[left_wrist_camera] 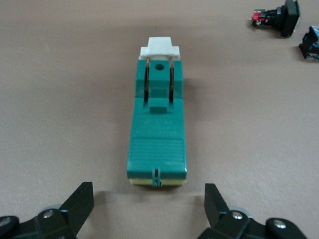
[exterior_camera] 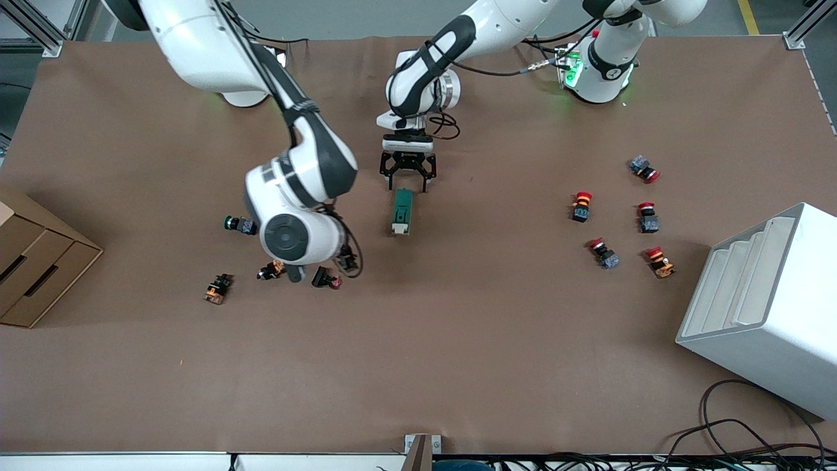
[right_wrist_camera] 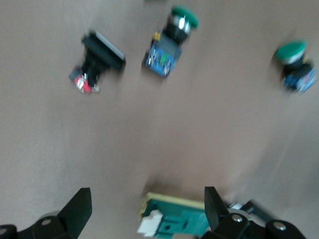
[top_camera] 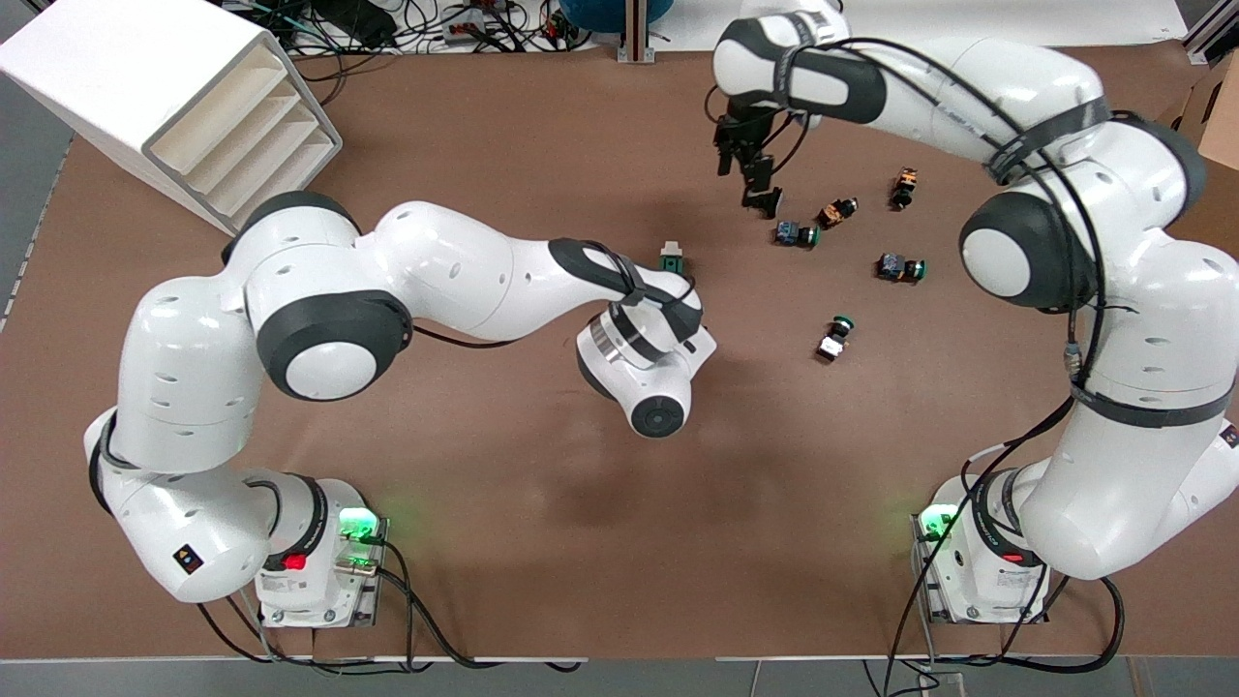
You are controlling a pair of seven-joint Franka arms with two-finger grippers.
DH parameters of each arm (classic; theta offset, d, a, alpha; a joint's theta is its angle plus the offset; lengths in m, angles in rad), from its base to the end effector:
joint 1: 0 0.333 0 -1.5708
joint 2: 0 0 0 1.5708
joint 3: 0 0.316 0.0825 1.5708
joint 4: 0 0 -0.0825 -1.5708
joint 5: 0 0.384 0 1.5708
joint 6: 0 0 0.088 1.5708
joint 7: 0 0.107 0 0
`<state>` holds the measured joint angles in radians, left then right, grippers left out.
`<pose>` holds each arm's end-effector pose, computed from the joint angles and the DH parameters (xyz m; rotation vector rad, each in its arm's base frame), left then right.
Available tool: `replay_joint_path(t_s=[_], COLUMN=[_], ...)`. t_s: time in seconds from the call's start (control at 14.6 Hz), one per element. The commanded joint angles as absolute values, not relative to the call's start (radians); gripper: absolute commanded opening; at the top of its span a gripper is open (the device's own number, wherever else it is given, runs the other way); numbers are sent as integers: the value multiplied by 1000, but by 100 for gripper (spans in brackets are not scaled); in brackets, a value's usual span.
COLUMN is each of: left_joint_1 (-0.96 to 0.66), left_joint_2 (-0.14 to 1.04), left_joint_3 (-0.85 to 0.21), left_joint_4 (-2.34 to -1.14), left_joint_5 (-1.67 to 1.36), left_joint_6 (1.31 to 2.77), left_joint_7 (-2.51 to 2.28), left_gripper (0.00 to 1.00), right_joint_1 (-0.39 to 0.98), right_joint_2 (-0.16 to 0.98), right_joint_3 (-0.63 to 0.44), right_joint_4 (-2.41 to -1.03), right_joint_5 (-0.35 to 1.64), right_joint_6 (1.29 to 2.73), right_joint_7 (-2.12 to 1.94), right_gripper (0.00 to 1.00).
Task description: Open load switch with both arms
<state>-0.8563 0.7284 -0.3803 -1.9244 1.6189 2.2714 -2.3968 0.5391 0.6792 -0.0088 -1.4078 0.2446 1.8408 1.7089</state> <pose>0.2197 -0.5575 0.1162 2.8542 -0.0912 1.1700 0.5916 0.3705 0.2860 2.3995 -1.7719 -0.4596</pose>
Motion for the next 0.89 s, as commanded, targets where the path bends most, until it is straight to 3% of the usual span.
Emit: replay_joint_path(t_s=[0.0, 0.82], left_joint_1=[-890, -942], left_joint_2=[765, 818], left_joint_3=[-374, -370], left_joint_4=[-1884, -1884], left_joint_5=[1637, 1654], left_joint_6=[2202, 2152], left_joint_7=[-2418, -2470], left_gripper=[99, 99], right_joint_1=[606, 687], right_joint_2=[739, 822], right_joint_3=[-17, -15], right_joint_4=[-1379, -1384], right_joint_5=[316, 353], right_joint_6=[1896, 1933], right_joint_7=[1811, 1879], right_gripper=[100, 100])
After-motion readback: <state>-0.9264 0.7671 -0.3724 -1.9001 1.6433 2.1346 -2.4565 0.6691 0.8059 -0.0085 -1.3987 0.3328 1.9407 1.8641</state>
